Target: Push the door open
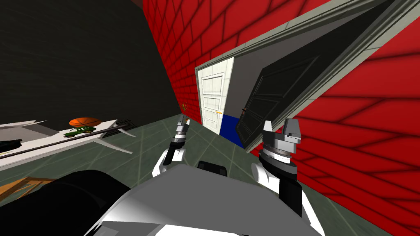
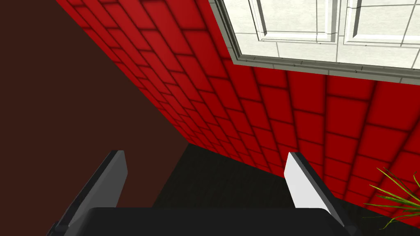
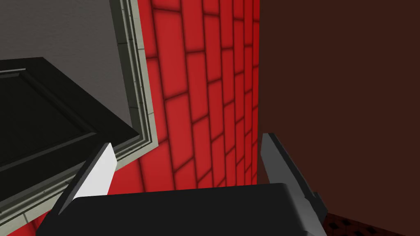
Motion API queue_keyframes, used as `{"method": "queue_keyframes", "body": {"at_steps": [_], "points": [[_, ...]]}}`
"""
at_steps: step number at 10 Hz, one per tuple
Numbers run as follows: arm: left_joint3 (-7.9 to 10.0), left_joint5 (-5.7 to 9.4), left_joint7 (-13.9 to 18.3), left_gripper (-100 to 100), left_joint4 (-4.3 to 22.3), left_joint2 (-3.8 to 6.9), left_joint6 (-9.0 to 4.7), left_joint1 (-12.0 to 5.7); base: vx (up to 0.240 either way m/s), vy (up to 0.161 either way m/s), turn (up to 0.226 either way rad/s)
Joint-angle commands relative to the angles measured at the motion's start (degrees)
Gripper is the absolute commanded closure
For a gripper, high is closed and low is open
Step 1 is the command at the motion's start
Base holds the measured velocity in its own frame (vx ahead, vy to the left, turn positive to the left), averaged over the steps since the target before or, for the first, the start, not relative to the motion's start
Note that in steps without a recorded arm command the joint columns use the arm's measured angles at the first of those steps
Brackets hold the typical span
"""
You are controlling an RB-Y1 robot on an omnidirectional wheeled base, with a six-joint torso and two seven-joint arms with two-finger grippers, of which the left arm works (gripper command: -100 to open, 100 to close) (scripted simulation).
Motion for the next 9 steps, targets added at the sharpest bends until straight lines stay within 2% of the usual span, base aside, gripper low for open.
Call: {"method": "queue_keyframes", "body": {"at_steps": [1, 5, 9], "points": [[-0.41, 0.11, 0.0, -100, 1.7, 0.38, 0.22, -0.78, 0.11, 0.013, -0.077], [-1.59, 0.41, 0.1, -100, 6.5, 1.28, 0.86, -3.04, 0.201, 0.007, -0.068], [-2.65, 0.68, 0.1, -100, 10.8, 1.9, 1.43, -5.04, 0.133, 0.005, -0.063]]}}
